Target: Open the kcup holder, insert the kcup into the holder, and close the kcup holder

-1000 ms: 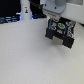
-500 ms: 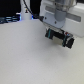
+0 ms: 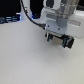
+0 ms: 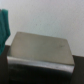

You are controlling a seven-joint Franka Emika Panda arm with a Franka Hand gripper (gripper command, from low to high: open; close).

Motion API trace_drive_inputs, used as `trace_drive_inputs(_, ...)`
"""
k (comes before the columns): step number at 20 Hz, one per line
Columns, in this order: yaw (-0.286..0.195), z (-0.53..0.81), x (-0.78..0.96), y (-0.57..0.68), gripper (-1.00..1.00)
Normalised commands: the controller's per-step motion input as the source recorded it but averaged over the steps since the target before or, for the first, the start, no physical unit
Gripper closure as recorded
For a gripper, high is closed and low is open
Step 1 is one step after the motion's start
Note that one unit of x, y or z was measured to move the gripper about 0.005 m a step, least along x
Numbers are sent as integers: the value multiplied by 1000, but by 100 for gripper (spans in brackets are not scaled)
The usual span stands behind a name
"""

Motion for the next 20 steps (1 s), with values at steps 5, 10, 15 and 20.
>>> trace_drive_inputs(5,160,-11,-283,332,-100)
trace_drive_inputs(10,134,15,-272,426,-100)
trace_drive_inputs(15,161,-60,-399,253,-100)
trace_drive_inputs(20,163,-67,-447,271,-100)
